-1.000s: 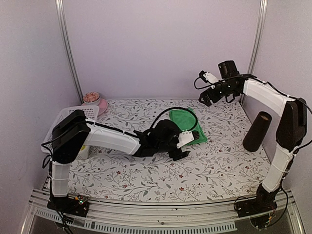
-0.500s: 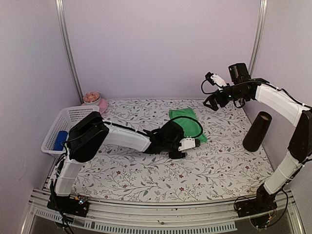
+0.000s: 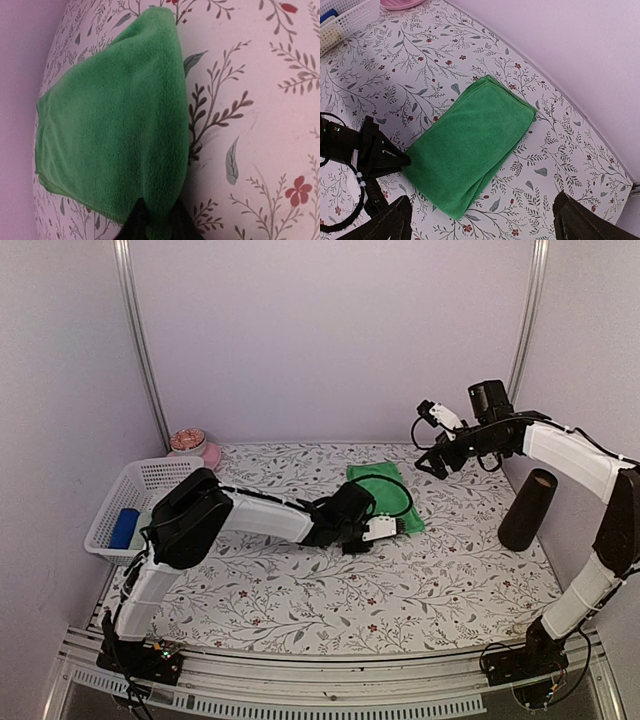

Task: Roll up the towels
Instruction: Move the towel to the center of the board, then roll the towel at the center of the board.

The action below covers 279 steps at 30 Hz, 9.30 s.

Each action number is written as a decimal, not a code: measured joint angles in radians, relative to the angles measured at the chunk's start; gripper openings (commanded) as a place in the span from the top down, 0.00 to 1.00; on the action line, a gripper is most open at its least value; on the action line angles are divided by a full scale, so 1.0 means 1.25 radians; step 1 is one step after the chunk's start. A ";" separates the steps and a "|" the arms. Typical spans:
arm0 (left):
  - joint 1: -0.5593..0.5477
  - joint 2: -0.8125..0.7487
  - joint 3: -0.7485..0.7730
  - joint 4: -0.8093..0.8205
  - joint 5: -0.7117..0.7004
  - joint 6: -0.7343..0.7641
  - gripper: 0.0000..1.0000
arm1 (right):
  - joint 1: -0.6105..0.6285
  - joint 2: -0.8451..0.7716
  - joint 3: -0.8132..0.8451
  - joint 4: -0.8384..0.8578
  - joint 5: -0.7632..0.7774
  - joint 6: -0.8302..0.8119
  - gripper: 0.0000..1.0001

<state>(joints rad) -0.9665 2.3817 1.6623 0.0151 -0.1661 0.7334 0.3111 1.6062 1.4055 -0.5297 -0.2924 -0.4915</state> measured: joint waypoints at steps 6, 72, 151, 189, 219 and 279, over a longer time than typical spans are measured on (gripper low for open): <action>0.002 0.010 0.011 -0.016 0.023 -0.002 1.00 | 0.000 -0.071 -0.111 0.067 -0.054 -0.099 0.01; 0.103 -0.237 -0.315 -0.050 0.537 -0.350 1.00 | 0.225 0.021 -0.439 0.222 0.016 -0.534 0.97; -0.101 -0.291 -0.649 0.519 -0.153 0.143 0.39 | 0.127 0.347 -0.008 -0.169 -0.068 -0.348 0.86; -0.088 -0.173 -0.451 0.351 -0.208 0.128 1.00 | 0.121 0.288 -0.059 -0.148 -0.079 -0.373 0.48; 0.075 -0.189 -0.214 -0.141 0.303 -0.145 1.00 | 0.266 -0.018 -0.572 0.512 0.034 -0.569 0.42; -0.045 -0.478 -0.621 0.056 0.114 -0.166 0.58 | 0.219 0.392 0.070 -0.269 -0.144 -0.462 0.92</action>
<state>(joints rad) -1.0222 1.7847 0.8856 0.0849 -0.0235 0.5255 0.5846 2.0964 1.4933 -0.8665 -0.4728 -1.0687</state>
